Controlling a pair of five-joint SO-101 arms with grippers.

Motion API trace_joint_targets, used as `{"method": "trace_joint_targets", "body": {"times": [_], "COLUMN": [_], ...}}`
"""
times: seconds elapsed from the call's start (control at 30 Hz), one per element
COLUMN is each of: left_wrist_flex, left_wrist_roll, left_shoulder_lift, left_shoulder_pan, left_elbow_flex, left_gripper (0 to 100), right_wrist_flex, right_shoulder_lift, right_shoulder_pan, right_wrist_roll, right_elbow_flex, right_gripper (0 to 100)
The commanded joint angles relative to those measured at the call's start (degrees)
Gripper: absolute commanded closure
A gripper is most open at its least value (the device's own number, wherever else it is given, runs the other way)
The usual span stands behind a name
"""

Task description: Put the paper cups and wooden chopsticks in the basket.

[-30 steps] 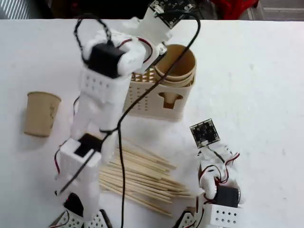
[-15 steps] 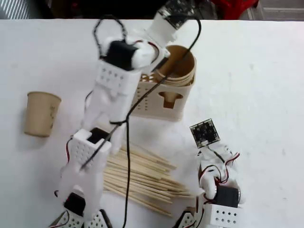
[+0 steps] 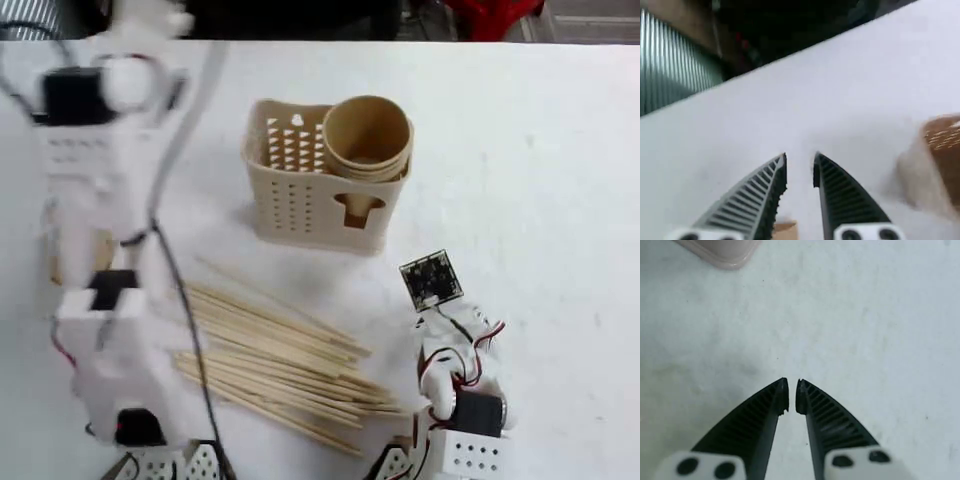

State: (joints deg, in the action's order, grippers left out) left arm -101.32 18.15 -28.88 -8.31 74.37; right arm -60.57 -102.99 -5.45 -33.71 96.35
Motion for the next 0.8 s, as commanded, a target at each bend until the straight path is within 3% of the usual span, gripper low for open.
{"method": "trace_joint_targets", "body": {"times": [0.0,0.17,0.5,0.77], "left_wrist_flex": [6.59,11.6,11.52,2.37], "left_wrist_roll": [-0.09,-0.09,-0.09,7.03], "left_shoulder_lift": [-2.24,-9.1,-20.79,-21.85], "left_shoulder_pan": [-14.64,-21.41,-22.46,-22.9], "left_elbow_flex": [-11.78,-15.03,-15.21,-15.03], "left_gripper": [88,85,85,85], "right_wrist_flex": [0.92,0.92,0.92,0.92], "right_shoulder_lift": [-0.31,-0.31,-0.31,-0.31], "right_shoulder_pan": [0.13,0.22,0.13,0.22], "right_wrist_roll": [0.44,0.44,0.44,0.44], "right_elbow_flex": [0.44,0.44,0.44,0.44], "right_gripper": [95.4,95.4,95.4,95.4]}}
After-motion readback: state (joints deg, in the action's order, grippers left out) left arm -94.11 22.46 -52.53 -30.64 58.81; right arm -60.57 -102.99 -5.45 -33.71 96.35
